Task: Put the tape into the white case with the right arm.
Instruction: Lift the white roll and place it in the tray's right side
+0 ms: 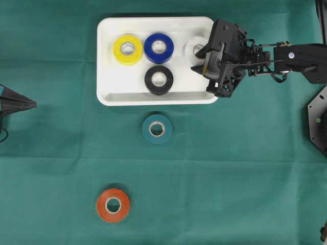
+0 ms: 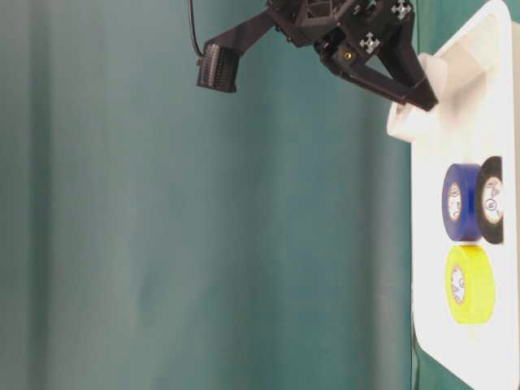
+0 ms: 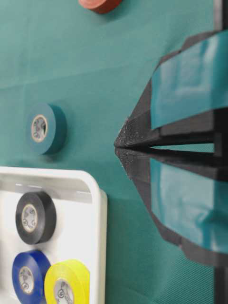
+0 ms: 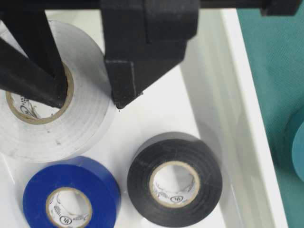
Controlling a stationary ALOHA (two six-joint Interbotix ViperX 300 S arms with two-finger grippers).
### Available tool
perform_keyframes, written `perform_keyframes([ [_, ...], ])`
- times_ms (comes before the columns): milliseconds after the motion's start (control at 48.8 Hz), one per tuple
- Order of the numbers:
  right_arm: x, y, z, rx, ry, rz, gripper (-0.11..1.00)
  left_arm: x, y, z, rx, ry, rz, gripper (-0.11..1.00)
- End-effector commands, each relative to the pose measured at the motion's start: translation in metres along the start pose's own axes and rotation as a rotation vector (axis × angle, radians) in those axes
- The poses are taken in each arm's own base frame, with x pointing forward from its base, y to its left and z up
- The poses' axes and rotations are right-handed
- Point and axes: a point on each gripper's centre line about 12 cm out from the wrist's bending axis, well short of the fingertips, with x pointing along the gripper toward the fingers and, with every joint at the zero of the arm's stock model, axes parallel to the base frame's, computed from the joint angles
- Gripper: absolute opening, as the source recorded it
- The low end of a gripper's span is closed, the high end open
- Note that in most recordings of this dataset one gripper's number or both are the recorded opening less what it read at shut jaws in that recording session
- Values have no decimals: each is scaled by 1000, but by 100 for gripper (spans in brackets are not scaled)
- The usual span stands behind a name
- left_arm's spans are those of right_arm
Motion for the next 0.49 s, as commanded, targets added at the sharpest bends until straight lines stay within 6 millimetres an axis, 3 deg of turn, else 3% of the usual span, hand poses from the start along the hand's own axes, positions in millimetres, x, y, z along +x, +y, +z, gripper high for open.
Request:
perform_keyframes([
  [0, -1, 0, 14, -2, -47, 9, 2, 0, 0, 5, 1, -12, 3, 0],
  [287, 0, 0, 15, -8, -44, 7, 3, 0, 0, 5, 1, -11, 3, 0],
  [369, 0, -2, 15, -6, -44, 2, 16, 0, 0, 5, 3, -11, 3, 0],
  [471, 0, -2, 15, -8, -39, -2, 46, 0, 0, 5, 3, -11, 3, 0],
])
